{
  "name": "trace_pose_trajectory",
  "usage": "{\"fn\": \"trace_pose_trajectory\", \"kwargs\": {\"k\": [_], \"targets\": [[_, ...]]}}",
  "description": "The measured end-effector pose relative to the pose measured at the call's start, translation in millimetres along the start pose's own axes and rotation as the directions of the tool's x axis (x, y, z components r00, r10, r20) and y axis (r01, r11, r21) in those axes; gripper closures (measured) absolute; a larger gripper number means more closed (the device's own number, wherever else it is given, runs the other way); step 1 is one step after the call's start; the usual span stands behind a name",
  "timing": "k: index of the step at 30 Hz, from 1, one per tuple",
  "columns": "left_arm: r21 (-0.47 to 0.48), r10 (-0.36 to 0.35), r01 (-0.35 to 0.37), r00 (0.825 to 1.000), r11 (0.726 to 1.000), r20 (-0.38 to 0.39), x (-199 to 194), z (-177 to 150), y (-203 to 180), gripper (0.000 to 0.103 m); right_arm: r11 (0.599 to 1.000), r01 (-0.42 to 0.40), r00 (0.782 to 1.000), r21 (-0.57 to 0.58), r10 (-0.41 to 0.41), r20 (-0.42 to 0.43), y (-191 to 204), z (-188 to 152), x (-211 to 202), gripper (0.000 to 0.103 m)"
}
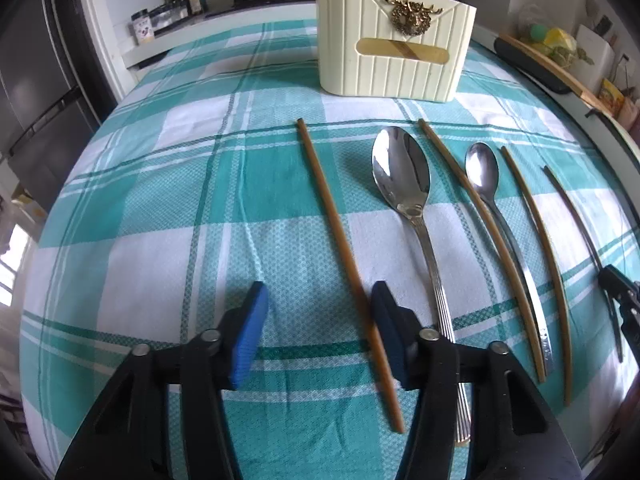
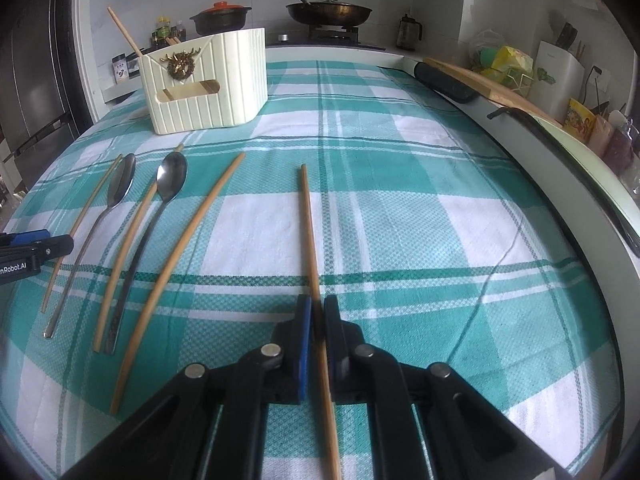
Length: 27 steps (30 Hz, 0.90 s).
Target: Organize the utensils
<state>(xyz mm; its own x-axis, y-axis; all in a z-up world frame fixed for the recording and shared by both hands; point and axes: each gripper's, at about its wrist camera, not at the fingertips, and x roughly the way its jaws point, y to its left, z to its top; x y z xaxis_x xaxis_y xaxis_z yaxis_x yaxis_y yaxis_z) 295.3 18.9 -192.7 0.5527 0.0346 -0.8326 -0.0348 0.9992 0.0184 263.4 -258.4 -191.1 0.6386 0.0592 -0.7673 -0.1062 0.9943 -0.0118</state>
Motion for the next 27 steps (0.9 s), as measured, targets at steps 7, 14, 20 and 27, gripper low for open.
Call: {"fn": "trace_pose_trajectory", "kwargs": {"k": [7, 14, 20, 27], "targets": [[-0.052, 0.042, -0.041, 0.999, 0.998, 0.007, -10, -11, 1, 0.098, 1.000, 0.020, 1.000, 0.024, -0.020, 0.005, -5, -1, -1, 0.096], [-0.095, 0.010, -0.010, 1.000, 0.995, 0.001, -37, -50, 12, 0.098, 0.999, 0.012, 1.000, 0.047, -0.011, -0.022, -18, -7, -8, 0.096], [-0.075, -0.084, 0.082, 0.996, 0.994, -0.031, -42, -48, 26, 0.078, 0.997, -0.081, 0.992, -0.012, 0.079, -0.094, -15, -1, -10, 0.093], [0.021, -0.141, 0.142, 0.989, 0.990, -0.052, -42, -18, 42, 0.066, 0.982, -0.181, 0.967, -0.061, 0.166, -0.193, -15, 21, -3, 0.072]]}}
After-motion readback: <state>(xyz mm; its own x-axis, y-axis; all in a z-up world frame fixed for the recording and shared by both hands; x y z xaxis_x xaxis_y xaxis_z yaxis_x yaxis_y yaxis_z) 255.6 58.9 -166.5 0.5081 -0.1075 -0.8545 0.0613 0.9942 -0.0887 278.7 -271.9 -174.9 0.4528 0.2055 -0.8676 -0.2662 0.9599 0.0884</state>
